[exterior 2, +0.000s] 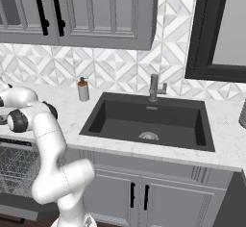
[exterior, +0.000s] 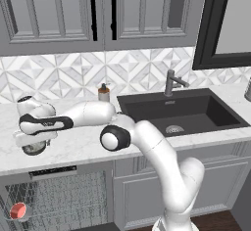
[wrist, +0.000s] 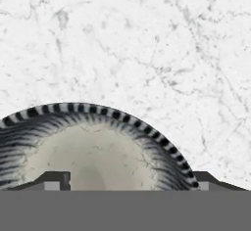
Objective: Pick up the cup and bowl from the counter, place them in the dishwasher, and close the dishwasher door.
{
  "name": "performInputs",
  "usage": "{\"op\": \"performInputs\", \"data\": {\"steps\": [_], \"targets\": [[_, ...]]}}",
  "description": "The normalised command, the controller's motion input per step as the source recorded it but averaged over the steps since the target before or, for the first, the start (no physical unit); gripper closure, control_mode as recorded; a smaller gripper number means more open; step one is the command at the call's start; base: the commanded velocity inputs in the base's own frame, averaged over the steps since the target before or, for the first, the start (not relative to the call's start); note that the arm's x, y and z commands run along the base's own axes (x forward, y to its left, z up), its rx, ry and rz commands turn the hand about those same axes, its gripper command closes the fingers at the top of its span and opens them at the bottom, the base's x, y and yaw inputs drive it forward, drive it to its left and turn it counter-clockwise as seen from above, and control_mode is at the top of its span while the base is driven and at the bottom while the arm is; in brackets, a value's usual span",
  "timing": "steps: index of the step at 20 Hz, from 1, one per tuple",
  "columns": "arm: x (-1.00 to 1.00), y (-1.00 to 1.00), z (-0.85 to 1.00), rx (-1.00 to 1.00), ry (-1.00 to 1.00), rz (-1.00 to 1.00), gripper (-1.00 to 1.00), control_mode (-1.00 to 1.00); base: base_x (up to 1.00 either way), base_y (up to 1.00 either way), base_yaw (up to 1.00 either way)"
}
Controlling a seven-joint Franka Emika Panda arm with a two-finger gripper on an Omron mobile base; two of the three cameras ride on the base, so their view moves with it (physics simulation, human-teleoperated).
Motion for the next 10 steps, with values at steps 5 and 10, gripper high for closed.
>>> {"op": "performInputs", "data": {"steps": [5, 10], "targets": [[0.0, 0.0, 0.0, 0.0, 0.0, 0.0, 1.0, -1.0, 0.0, 0.0, 0.0], [-0.03, 0.0, 0.0, 0.0, 0.0, 0.0, 1.0, -1.0, 0.0, 0.0, 0.0]]}}
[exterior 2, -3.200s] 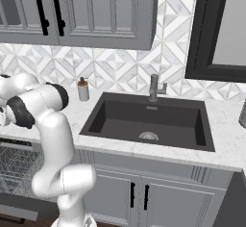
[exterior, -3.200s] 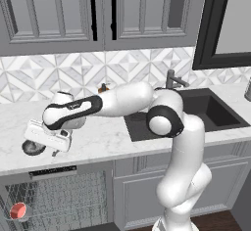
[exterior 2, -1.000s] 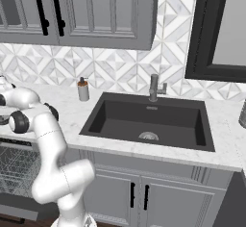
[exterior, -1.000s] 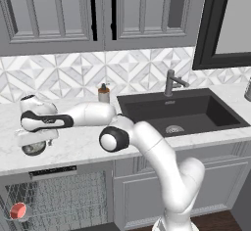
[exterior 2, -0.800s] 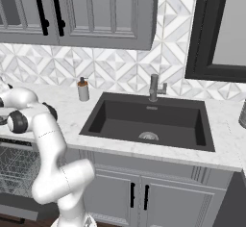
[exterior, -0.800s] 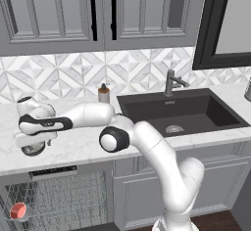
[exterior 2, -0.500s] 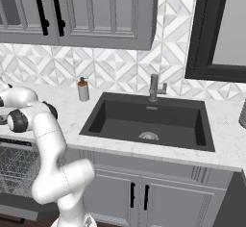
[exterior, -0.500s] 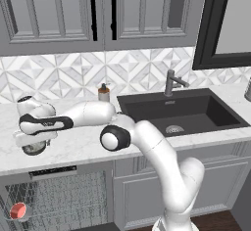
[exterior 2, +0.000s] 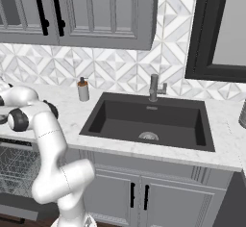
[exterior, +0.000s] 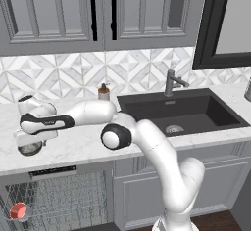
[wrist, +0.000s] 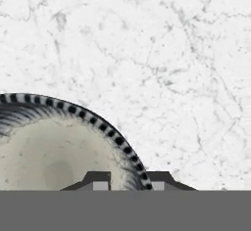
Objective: Pick up the cup and bowl from the counter, place them in the dishwasher, and close the dishwasher door.
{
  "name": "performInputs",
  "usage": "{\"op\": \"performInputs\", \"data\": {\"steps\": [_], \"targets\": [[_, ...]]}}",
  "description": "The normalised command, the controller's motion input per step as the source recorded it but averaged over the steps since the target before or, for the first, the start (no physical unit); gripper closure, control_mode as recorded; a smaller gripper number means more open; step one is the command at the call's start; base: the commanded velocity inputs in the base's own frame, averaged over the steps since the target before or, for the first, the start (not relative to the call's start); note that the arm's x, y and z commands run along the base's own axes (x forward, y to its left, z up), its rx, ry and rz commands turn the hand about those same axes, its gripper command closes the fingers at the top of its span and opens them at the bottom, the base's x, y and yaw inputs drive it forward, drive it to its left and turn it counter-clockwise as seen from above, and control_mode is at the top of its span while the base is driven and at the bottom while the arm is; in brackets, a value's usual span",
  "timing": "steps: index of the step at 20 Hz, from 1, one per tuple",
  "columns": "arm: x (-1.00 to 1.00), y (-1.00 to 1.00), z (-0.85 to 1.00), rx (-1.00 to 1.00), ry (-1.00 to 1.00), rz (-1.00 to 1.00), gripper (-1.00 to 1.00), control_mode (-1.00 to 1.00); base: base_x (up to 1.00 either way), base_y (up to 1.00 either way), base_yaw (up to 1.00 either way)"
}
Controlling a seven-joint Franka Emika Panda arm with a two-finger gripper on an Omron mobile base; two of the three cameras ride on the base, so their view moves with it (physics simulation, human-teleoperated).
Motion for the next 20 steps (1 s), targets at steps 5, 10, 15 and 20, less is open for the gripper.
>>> {"op": "performInputs", "data": {"steps": [5, 10, 15, 20], "targets": [[-0.93, -0.42, -0.17, 0.02, -0.16, 0.0, 1.0, -1.0, 0.0, 0.0, 0.0], [-1.0, -0.59, -0.23, 0.03, -0.14, 0.0, 1.0, -1.0, 0.0, 0.0, 0.0], [-0.81, -0.66, 0.0, 0.11, -0.1, -0.02, 1.0, -1.0, 0.0, 0.0, 0.0], [-0.65, -0.43, -0.09, 0.08, 0.0, -0.03, 1.0, -1.0, 0.0, 0.0, 0.0]]}}
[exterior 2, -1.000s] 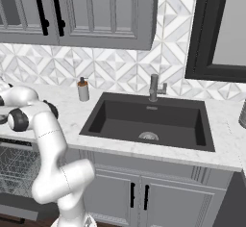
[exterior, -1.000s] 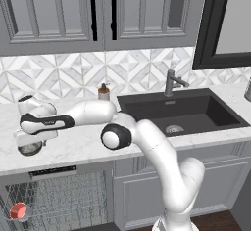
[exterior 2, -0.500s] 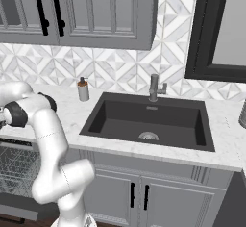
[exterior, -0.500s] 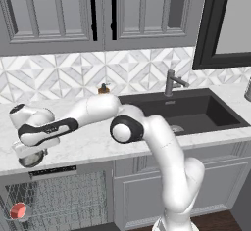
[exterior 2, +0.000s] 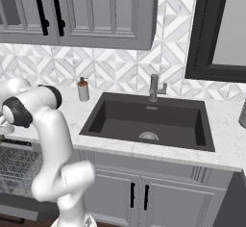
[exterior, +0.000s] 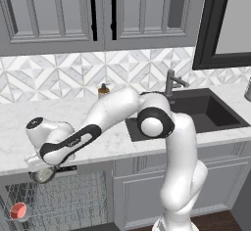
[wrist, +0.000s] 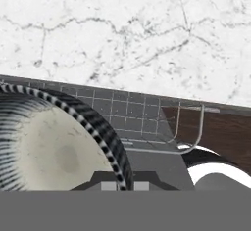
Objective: Pick up the cup and bowl from the counter, place them in the dishwasher, and close the dishwasher door.
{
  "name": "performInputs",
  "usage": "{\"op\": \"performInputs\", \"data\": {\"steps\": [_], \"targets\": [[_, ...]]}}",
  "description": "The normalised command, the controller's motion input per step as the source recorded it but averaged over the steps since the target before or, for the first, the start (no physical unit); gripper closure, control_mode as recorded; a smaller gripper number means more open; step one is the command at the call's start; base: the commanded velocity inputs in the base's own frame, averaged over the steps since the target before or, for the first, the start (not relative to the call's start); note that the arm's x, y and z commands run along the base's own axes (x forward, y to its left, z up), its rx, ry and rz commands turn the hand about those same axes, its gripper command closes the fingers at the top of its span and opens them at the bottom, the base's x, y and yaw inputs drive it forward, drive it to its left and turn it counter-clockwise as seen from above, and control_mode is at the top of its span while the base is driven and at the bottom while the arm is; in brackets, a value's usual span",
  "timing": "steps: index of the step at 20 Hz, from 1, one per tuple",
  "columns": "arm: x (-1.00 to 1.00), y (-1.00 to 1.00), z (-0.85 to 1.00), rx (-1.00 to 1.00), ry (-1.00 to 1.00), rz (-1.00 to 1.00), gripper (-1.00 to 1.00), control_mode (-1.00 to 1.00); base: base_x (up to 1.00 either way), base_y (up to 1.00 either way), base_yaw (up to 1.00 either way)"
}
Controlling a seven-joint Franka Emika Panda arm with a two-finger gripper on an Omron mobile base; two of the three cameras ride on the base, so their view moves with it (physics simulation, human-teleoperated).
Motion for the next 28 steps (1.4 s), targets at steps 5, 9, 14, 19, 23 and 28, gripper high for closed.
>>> {"op": "performInputs", "data": {"steps": [5, 9, 14, 19, 23, 28], "targets": [[-0.1, -0.07, -0.09, 0.08, 0.0, -0.13, 1.0, -1.0, 0.0, 0.0, 0.0], [-0.26, 0.0, -0.53, 0.04, 0.0, -0.12, 1.0, -1.0, 0.0, 0.0, 0.0], [-0.35, 0.0, -0.06, 0.02, -0.01, -0.08, 1.0, -1.0, 0.0, 0.0, 0.0], [-0.64, 0.0, -0.14, 0.02, -0.15, -0.15, 1.0, -1.0, 0.0, 0.0, 0.0], [-0.06, 0.0, -0.19, 0.0, -0.17, -0.2, 1.0, -1.0, 0.0, 0.0, 0.0], [0.11, 0.01, -0.3, 0.0, -0.01, -0.18, 1.0, -1.0, 0.0, 0.0, 0.0]]}}
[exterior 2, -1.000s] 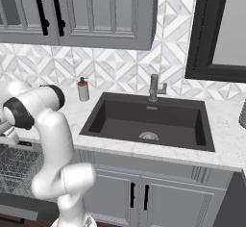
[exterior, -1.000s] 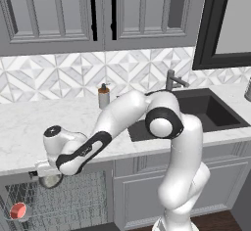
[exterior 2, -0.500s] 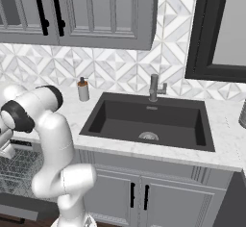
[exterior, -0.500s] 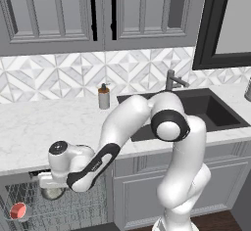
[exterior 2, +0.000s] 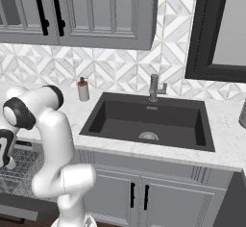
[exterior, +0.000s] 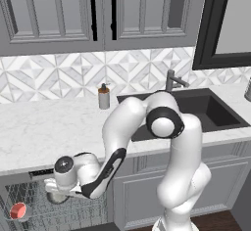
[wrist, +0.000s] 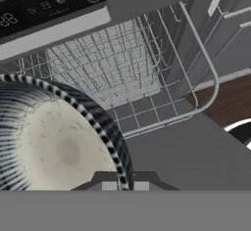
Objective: Pick up the cup and bowl from the counter, place them in the dishwasher, and close the dishwasher door.
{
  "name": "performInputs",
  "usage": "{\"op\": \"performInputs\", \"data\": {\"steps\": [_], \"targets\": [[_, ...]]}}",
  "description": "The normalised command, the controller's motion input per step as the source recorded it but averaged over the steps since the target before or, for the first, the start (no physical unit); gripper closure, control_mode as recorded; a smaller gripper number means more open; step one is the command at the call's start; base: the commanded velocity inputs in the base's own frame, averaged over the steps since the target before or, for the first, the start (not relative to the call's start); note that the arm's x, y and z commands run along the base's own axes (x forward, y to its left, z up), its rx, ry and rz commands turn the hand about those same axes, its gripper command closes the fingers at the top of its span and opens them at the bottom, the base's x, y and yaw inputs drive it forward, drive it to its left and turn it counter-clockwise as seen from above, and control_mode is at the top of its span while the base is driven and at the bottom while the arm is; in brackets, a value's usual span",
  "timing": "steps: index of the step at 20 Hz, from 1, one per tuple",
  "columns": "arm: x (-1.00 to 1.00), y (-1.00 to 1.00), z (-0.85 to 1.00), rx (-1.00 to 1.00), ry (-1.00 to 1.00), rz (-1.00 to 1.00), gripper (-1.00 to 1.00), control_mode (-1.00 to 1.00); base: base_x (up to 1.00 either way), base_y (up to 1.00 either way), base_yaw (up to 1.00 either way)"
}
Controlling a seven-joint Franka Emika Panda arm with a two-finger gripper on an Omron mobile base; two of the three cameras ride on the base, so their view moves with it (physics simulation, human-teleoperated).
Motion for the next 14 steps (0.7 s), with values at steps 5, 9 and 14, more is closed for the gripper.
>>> {"op": "performInputs", "data": {"steps": [5, 9, 14], "targets": [[0.11, 0.03, -0.2, 0.0, 0.05, -0.08, 1.0, -1.0, 0.0, 0.0, 0.0], [0.27, 0.0, -0.08, 0.0, 0.06, -0.02, 1.0, -1.0, 0.0, 0.0, 0.0], [0.2, 0.0, -0.28, -0.06, 0.12, 0.0, 1.0, -1.0, 0.0, 0.0, 0.0]]}}
